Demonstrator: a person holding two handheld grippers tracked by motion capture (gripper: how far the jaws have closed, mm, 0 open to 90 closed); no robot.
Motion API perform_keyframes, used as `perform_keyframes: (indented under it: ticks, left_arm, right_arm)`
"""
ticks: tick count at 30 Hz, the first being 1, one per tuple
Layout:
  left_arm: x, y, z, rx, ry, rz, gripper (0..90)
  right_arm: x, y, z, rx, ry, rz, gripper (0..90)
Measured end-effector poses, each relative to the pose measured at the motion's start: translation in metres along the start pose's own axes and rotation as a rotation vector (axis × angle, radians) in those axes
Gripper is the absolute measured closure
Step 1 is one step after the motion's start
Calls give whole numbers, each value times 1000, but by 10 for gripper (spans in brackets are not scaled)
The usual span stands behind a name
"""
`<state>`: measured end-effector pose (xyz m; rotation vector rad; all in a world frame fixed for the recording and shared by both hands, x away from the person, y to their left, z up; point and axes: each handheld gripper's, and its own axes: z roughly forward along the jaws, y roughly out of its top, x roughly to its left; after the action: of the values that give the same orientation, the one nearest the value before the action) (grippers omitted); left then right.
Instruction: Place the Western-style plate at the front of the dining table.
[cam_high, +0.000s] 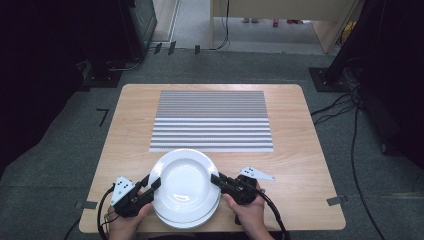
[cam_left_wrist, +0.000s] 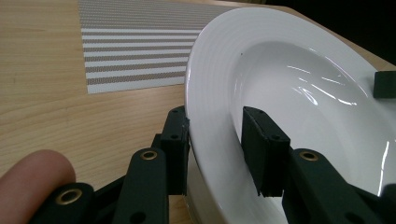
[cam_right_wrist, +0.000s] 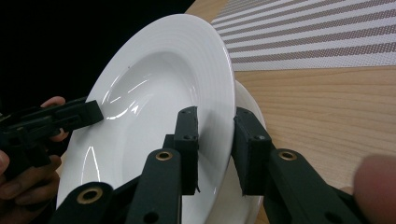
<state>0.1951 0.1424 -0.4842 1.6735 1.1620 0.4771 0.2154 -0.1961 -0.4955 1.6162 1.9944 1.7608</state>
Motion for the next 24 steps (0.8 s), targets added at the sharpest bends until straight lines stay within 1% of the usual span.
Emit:
perform_keyframes:
  ticks: [1,4,5,11,14,15,20,24]
  left_arm:
    - [0,0,0,-3,-2,-4,636]
    - [0,1,-1,-9,-3,-11,639]
    - [0,1,-2,-15,-5,-19,641]
    - [-3,4,-4,-40,-1,-27,654]
    - [-3,7,-3,-46,0,-33,660]
    - [-3,9,-2,-50,-6,-37,664]
    - [-4,14,-2,-68,-10,-38,673]
    - [-5,18,1,-81,-3,-49,682]
  right_arm:
    - [0,1,-1,-2,7,15,754]
    - [1,2,-2,-13,14,24,763]
    - [1,3,-4,-21,25,38,774]
    - [2,5,-5,-29,29,56,780]
    - [2,7,-5,-37,25,57,783]
    - [2,9,-6,-39,24,59,787]
    - [2,14,-9,-48,28,55,796]
    - [4,19,-11,-54,31,26,798]
